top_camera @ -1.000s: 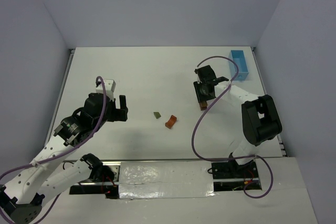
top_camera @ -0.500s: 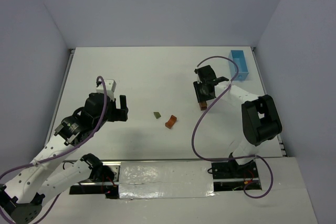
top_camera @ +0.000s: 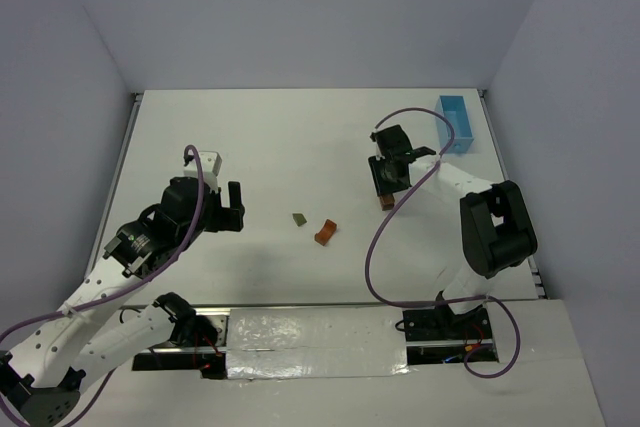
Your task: Build the wood block tower
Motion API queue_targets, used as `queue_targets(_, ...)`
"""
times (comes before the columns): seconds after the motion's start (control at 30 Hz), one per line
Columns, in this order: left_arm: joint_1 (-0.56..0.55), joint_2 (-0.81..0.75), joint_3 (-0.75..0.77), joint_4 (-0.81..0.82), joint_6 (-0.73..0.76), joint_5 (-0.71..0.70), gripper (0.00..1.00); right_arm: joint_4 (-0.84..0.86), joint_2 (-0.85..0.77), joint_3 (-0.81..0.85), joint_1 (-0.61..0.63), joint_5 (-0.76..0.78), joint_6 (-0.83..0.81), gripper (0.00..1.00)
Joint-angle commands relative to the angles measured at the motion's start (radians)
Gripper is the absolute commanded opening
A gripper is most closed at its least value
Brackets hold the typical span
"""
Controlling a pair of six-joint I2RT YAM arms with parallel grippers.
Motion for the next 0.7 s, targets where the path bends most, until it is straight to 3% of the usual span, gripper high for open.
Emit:
queue_targets(0.0, 0.002, -0.005, -0.004, 0.042, 0.026, 0.008, 0.99, 0.003, -0.031, -0.022, -0.005, 0.011, -0.010, 0.42)
queue_targets(0.67, 0.002, -0.008, -0.004, 0.043, 0.026, 0.010, 0.99, 0.025, -0.049, -0.007, -0.021, 0.005, 0.014, 0.44)
